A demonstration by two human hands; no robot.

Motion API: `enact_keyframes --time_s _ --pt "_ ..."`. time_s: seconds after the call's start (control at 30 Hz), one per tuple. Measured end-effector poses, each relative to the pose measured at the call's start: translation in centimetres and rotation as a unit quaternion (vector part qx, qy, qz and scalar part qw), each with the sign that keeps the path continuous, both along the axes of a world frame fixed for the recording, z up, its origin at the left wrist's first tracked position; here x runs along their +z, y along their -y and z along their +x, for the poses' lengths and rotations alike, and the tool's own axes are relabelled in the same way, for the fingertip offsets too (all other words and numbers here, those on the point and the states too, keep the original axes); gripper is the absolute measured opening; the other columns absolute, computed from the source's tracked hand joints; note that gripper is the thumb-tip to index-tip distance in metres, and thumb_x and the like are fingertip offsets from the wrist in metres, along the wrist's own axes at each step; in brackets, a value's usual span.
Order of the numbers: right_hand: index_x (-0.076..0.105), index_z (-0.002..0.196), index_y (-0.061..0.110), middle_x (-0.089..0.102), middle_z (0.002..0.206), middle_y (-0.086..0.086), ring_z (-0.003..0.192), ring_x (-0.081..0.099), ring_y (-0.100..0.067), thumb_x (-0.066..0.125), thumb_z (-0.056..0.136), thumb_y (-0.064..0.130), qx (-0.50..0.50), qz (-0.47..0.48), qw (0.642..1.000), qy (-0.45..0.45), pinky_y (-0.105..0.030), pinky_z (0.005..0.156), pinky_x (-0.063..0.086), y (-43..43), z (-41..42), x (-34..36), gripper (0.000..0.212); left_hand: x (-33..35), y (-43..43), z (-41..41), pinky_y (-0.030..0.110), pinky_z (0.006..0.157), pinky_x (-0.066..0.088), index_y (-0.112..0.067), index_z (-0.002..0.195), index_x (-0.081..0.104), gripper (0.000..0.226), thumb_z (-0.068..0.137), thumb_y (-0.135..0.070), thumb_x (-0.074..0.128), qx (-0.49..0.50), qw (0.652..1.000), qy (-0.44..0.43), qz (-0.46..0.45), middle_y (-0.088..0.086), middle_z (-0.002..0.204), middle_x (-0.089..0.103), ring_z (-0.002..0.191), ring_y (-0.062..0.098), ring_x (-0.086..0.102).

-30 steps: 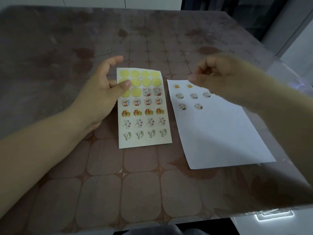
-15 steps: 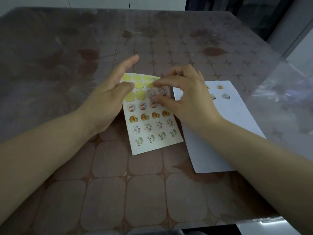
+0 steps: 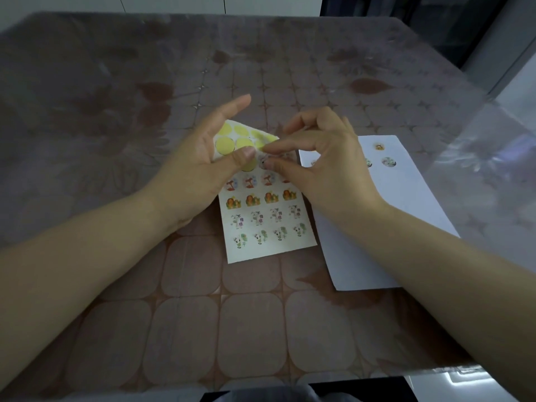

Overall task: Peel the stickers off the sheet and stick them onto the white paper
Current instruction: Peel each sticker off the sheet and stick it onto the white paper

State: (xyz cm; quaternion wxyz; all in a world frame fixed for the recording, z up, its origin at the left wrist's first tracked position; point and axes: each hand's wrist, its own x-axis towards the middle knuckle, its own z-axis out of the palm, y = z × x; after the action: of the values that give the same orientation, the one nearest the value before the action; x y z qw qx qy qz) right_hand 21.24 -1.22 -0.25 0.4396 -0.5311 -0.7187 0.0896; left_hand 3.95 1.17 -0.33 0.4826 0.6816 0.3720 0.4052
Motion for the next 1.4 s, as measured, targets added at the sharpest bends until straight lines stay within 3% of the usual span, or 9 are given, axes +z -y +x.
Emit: enact_keyframes --time_s 0.13,0.3,0.53,0.7,0.8,0.9,1.0,1.17,1.4 --pt "0.075 0.088 0.027 0.049 0.094 0.015 0.094 0.05 -0.017 0.075 0.073 0.032 -0.004 0.021 1.0 0.011 -0.022 0.094 0.026 -0.1 -0.1 0.0 0.016 0.0 0.0 0.1 0.03 0.1 0.046 -0.031 0.135 0.044 0.05 0.092 -0.009 0.058 0.023 1.0 -0.002 -0.003 -0.004 0.142 0.045 0.131 0.016 0.045" --pt "0.075 0.083 0.027 0.054 0.095 0.01 0.092 0.043 -0.011 0.072 0.074 0.03 -0.009 0.053 0.998 0.036 -0.028 0.091 0.03 0.2 -0.3 -0.1 0.01 0.1 0.0 0.4 0.02 0.082 0.051 -0.028 0.131 0.048 0.048 0.092 -0.002 0.055 0.032 0.999 0.026 -0.034 -0.006 0.122 0.06 0.103 0.004 0.062" --pt "0.071 0.079 0.033 0.055 0.097 0.011 0.1 0.05 -0.014 0.075 0.074 0.029 0.055 -0.052 0.997 -0.017 -0.03 0.099 0.033 0.2 0.5 0.5 0.008 -0.1 -0.4 -0.2 0.042 0.098 0.048 -0.037 0.133 0.047 0.053 0.087 -0.017 0.063 0.048 0.998 -0.004 -0.043 0.005 0.138 0.051 0.12 0.02 0.055" --pt "0.066 0.072 0.04 0.057 0.091 0.02 0.078 0.05 0.012 0.076 0.073 0.033 0.01 -0.123 0.988 -0.093 0.003 0.067 0.035 0.3 1.3 2.2 0.012 -0.2 -0.4 -0.2 0.037 0.094 0.052 -0.035 0.135 0.043 0.054 0.091 -0.01 0.06 0.047 0.998 -0.017 -0.035 0.004 0.137 0.051 0.115 0.017 0.059" --pt "0.07 0.07 0.033 0.065 0.071 0.016 0.057 0.051 0.006 0.077 0.069 0.038 0.011 -0.201 0.976 -0.078 -0.006 0.052 0.04 0.1 4.0 4.8 0.008 -0.2 -0.4 -0.4 0.043 0.1 0.047 -0.046 0.129 0.045 0.053 0.087 -0.021 0.065 0.042 0.998 -0.024 -0.039 0.001 0.138 0.051 0.123 0.021 0.053" --pt "0.073 0.072 0.04 0.07 0.076 0.02 0.078 0.061 -0.005 0.075 0.048 0.056 -0.002 -0.32 0.947 0.041 -0.021 0.077 0.046 -0.2 7.9 7.1 0.029 -0.3 -0.5 -0.3 0.04 0.095 0.051 -0.044 0.13 0.045 0.052 0.091 -0.014 0.061 0.047 0.998 -0.018 -0.04 -0.002 0.132 0.055 0.114 0.017 0.06" --pt "0.073 0.069 0.042 0.069 0.078 0.02 0.084 0.058 -0.007 0.075 0.043 0.055 -0.034 -0.408 0.905 0.116 -0.025 0.081 0.043 0.2 10.0 6.6 0.03 -0.3 -0.5 -0.2 0.027 0.077 0.057 -0.038 0.133 0.044 0.052 0.092 -0.009 0.056 0.05 0.998 -0.003 -0.044 -0.005 0.116 0.063 0.096 0.011 0.069" --pt "0.076 0.071 0.028 0.073 0.084 0.009 0.075 0.056 -0.004 0.079 0.064 0.031 -0.075 -0.401 0.913 0.006 -0.014 0.07 0.044 0.9 11.3 3.9 0.008 -0.3 -0.7 0.0 0.024 0.071 0.057 -0.036 0.133 0.045 0.052 0.092 -0.007 0.055 0.055 0.997 0.001 -0.054 -0.009 0.105 0.066 0.088 0.009 0.071" --pt "0.076 0.069 0.029 0.073 0.086 0.003 0.09 0.063 -0.019 0.081 0.062 0.033 -0.109 -0.362 0.925 -0.013 -0.027 0.087 0.048 0.5 11.3 2.8 0.009 -0.3 -0.6 0.1 0.026 0.074 0.058 -0.037 0.132 0.045 0.053 0.091 -0.006 0.056 0.066 0.996 0.005 -0.054 -0.008 0.108 0.065 0.089 0.01 0.07"
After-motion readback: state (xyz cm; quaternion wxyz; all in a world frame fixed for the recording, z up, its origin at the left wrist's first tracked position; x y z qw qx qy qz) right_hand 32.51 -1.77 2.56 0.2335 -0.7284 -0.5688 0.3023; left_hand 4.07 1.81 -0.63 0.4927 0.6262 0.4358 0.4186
